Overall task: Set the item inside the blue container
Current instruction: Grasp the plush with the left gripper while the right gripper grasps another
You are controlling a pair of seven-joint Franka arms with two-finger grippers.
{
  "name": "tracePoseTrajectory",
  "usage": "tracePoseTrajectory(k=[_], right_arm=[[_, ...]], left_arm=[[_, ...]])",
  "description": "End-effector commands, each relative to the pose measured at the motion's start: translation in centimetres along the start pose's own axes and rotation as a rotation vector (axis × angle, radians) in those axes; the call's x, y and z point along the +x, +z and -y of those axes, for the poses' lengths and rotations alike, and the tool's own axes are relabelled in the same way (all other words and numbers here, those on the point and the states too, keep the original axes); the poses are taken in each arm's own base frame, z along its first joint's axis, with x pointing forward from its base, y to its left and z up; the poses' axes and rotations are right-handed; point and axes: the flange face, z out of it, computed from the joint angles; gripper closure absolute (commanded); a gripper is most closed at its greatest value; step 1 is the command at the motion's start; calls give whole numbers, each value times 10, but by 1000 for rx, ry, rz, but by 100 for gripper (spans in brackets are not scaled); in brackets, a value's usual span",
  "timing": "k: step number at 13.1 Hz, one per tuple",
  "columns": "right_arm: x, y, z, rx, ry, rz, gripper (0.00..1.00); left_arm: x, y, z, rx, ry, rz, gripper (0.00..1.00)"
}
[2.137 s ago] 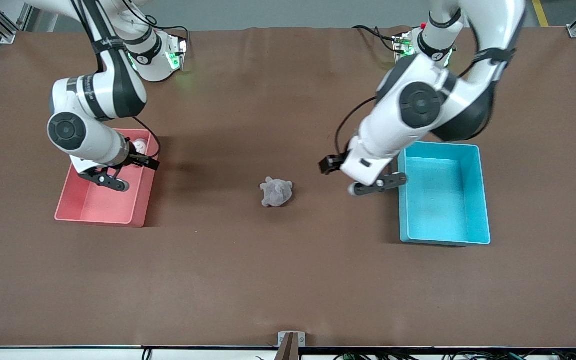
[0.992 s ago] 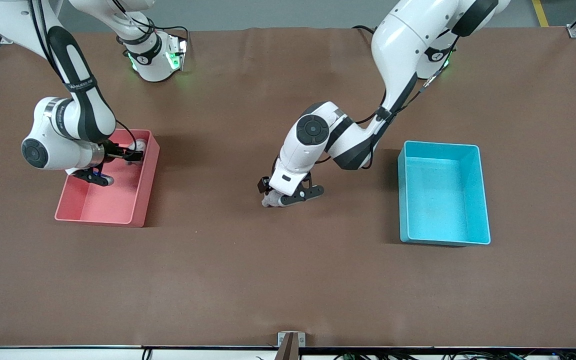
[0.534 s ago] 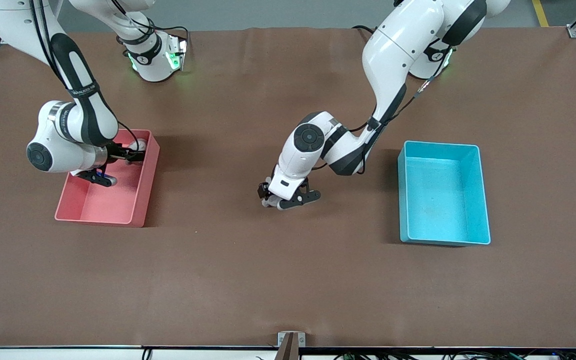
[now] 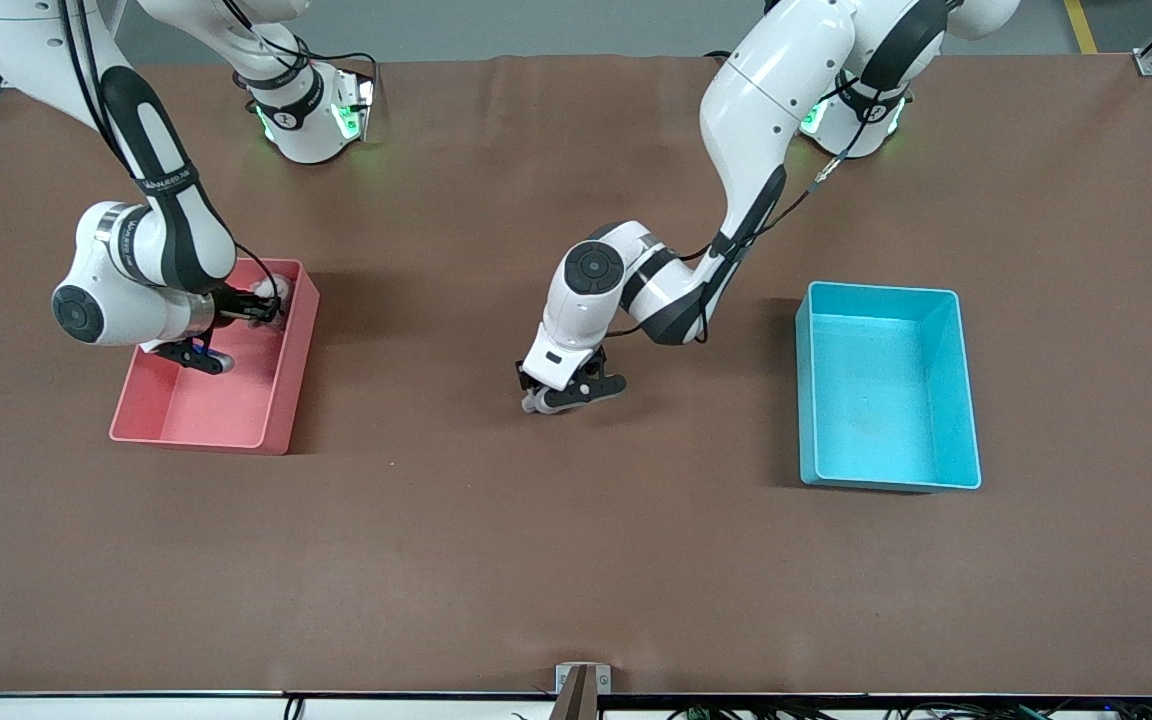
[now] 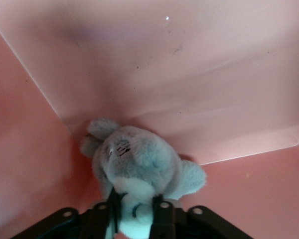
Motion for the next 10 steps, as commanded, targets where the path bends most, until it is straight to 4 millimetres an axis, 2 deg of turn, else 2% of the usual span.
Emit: tracePoseTrajectory(k=[1,3,4,5,7,10], right_arm=[[2,-2,-8,32,-2,5,97],[8,-20,-5,36,-58,-3,99],[11,-44,-3,40,-76,7,99],[13,-66,0,44,-81,14,99],[14,-115,12,48,-93,12,99],[3,-190,42,43,-84,-23,99]], left_arm=[[5,-2,-2,2,14,-25,68],[15,-14,-1,2,44,-46,76],[27,-31,-1,5,98,-92,76],[34,-36,3,23,134,-104,76],[44,-72,5,83,127,-84,76],[47,-150,13,198,195,-15,79]])
